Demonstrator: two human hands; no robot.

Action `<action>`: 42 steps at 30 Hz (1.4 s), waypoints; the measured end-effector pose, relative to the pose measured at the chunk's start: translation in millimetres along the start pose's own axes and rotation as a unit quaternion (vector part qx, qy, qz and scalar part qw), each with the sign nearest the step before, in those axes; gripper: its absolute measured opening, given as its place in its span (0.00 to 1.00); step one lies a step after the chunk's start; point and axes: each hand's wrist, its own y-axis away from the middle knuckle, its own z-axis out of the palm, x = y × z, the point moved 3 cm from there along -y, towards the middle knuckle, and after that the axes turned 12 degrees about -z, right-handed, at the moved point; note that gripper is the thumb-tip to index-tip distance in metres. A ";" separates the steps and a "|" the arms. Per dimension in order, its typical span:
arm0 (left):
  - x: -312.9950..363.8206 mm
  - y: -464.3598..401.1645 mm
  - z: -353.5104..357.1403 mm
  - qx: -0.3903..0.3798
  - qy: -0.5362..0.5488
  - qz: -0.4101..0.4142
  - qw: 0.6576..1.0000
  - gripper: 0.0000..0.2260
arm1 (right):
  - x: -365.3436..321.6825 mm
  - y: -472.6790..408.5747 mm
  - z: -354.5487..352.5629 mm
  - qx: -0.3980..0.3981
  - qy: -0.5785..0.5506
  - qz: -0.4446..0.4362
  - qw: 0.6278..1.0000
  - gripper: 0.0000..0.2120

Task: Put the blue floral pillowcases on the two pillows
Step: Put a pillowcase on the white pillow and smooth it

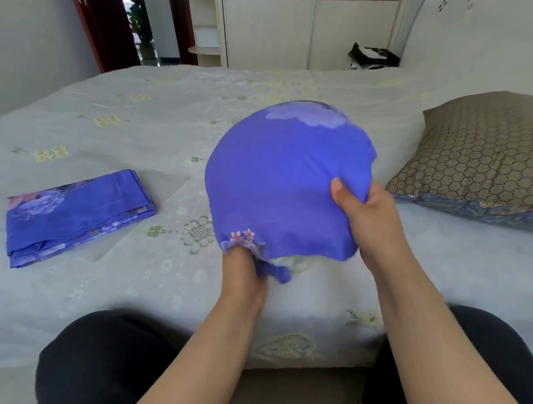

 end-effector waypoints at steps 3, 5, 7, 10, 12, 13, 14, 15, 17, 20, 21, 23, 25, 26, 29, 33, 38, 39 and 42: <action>-25.1 31.1 40.3 -0.078 0.134 -0.087 0.984 0.12 | -47.2 -16.9 14.1 -0.087 -0.087 -0.077 0.989 0.03; -54.7 38.9 42.9 -0.112 0.118 -0.155 0.974 0.14 | -51.5 -20.9 29.3 -0.175 -0.044 -0.079 0.980 0.04; -72.3 35.9 24.6 -0.092 0.011 -0.213 0.973 0.20 | -35.0 -18.6 43.9 -0.231 -0.003 -0.055 0.971 0.06; -61.0 40.9 -15.4 -0.145 -0.229 -0.298 0.915 0.26 | -4.4 -6.1 64.3 -0.260 -0.032 -0.004 0.965 0.09; -34.3 61.3 -32.3 -0.245 -0.430 -0.300 0.815 0.22 | 12.2 5.9 84.1 -0.295 -0.018 -0.013 0.955 0.12; -16.3 73.1 -33.2 -0.289 -0.491 -0.246 0.784 0.17 | 20.1 13.0 97.1 -0.313 -0.006 -0.018 0.950 0.15; 5.7 84.0 -29.1 -0.312 -0.494 -0.167 0.794 0.12 | 25.8 20.5 110.5 -0.323 0.001 -0.019 0.946 0.19; 32.7 91.5 -21.8 -0.280 -0.457 -0.059 0.842 0.09 | 29.9 27.1 122.9 -0.321 0.000 -0.017 0.947 0.21; 101.3 93.7 -22.6 -0.048 -0.337 0.281 0.898 0.05 | 35.6 35.5 144.1 -0.291 -0.043 -0.011 0.956 0.20; 156.3 54.4 -47.6 0.218 -0.490 0.436 0.722 0.24 | 36.6 39.5 153.0 -0.192 -0.096 0.004 0.977 0.12; 159.4 26.4 -63.8 0.223 -0.570 0.344 0.712 0.32 | 40.2 39.0 150.6 -0.161 -0.054 -0.022 0.985 0.10; 153.1 -13.1 -95.3 0.198 -0.686 0.174 0.678 0.37 | 46.3 33.9 136.4 -0.110 0.133 -0.118 0.978 0.11; 149.1 -27.0 -114.8 0.170 -0.709 0.154 0.667 0.35 | 56.6 20.5 109.7 -0.068 0.320 -0.124 0.937 0.19; 149.7 -28.3 -122.4 0.165 -0.701 0.164 0.675 0.34 | 65.2 11.8 92.2 -0.057 0.358 -0.054 0.930 0.25; 146.8 -29.5 -140.7 0.210 -0.697 0.151 0.669 0.37 | 93.1 -4.0 50.1 -0.091 0.246 0.220 0.940 0.42; 140.7 -23.0 -146.8 0.317 -0.627 0.125 0.700 0.44 | 100.8 -12.2 37.0 -0.165 0.139 0.332 0.918 0.55; 147.2 -27.4 -171.7 0.304 -0.518 0.071 0.796 0.45 | 83.3 -7.2 57.9 -0.252 0.119 0.283 0.918 0.40; 147.6 -26.3 -171.8 0.283 -0.493 0.077 0.819 0.43 | 81.2 -5.7 62.3 -0.241 0.091 0.259 0.931 0.34; 147.5 -17.9 -159.1 0.225 -0.459 0.158 0.845 0.42 | 69.3 -3.2 69.6 -0.201 -0.016 0.194 0.960 0.25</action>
